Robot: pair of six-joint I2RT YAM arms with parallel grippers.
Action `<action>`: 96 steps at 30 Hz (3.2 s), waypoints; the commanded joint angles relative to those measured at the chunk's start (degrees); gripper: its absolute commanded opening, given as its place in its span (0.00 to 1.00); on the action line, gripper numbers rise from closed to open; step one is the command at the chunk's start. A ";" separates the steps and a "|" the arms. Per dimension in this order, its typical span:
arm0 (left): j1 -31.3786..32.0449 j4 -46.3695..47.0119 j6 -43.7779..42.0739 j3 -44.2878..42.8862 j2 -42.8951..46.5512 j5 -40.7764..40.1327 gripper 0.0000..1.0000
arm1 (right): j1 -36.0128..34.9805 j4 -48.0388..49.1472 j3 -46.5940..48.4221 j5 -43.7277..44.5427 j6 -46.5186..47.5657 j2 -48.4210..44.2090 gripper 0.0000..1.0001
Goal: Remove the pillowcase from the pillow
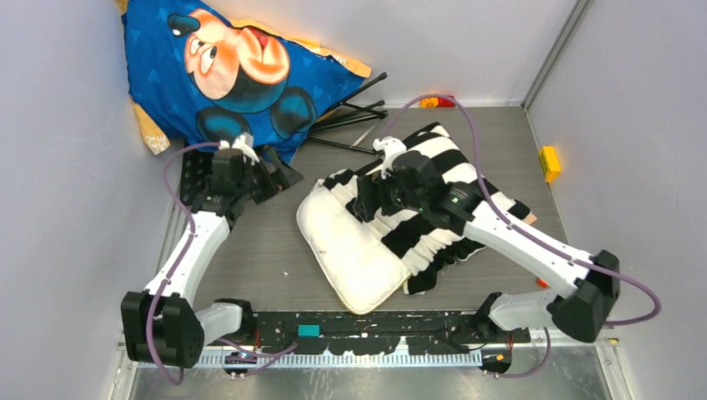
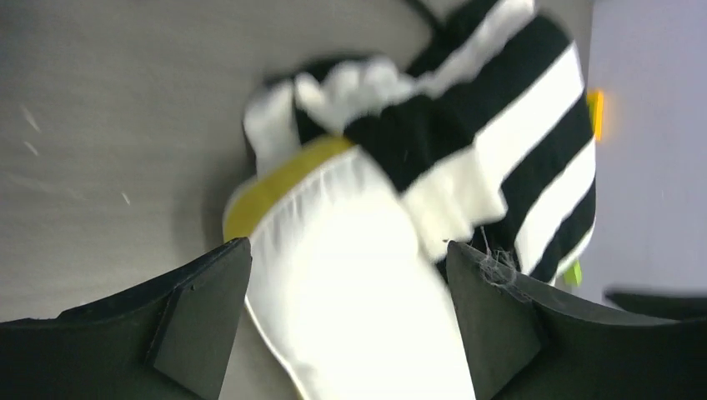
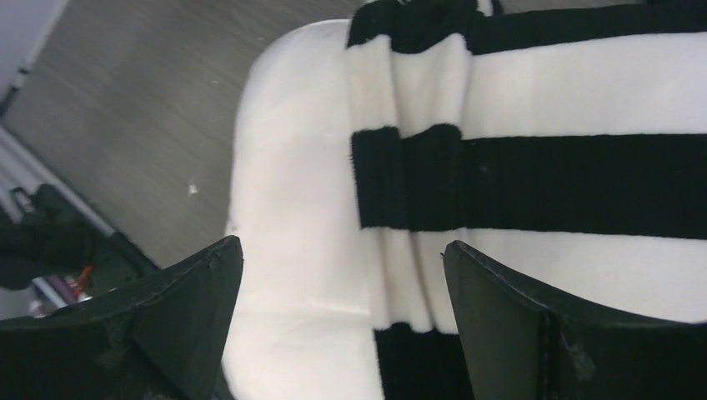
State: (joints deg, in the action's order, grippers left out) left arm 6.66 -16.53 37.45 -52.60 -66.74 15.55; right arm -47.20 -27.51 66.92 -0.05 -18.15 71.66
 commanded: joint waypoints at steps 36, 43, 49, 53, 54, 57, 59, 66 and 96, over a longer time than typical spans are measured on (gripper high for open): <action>21.13 32.07 24.72 27.58 -2.61 4.78 0.25 | 3.90 6.31 -0.76 12.27 -1.35 10.97 0.00; 6.82 18.44 16.56 24.26 3.34 10.56 0.00 | 14.24 3.71 -0.87 12.41 -0.35 7.05 0.00; -2.30 0.65 6.57 17.10 10.86 9.11 0.00 | 24.03 1.95 3.65 10.61 -0.14 7.14 0.00; -6.33 -3.33 4.82 13.83 11.07 11.69 0.00 | 29.76 -0.57 6.28 13.02 -3.71 9.65 0.00; -8.25 -3.92 4.68 13.05 10.95 12.53 0.00 | 31.00 -0.62 6.37 12.84 -4.47 9.97 0.00; -9.19 -3.71 4.68 11.40 10.84 14.95 0.00 | 32.45 -0.13 5.85 8.44 -2.77 9.41 0.03; -9.13 -2.32 5.35 10.94 10.65 17.44 0.00 | 32.47 0.99 4.78 2.37 -1.35 8.45 0.22; -8.26 -1.08 6.40 6.95 7.82 23.86 0.00 | 24.49 -7.28 8.01 -8.71 1.54 10.01 0.71; -7.77 -12.82 0.63 -5.92 7.85 19.01 0.00 | 7.48 -10.14 -1.91 30.34 -1.81 16.38 0.90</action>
State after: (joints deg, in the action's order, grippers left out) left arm -0.38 -29.93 41.10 -51.83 -61.28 36.01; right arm -46.63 -38.15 67.40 23.18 -20.69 88.58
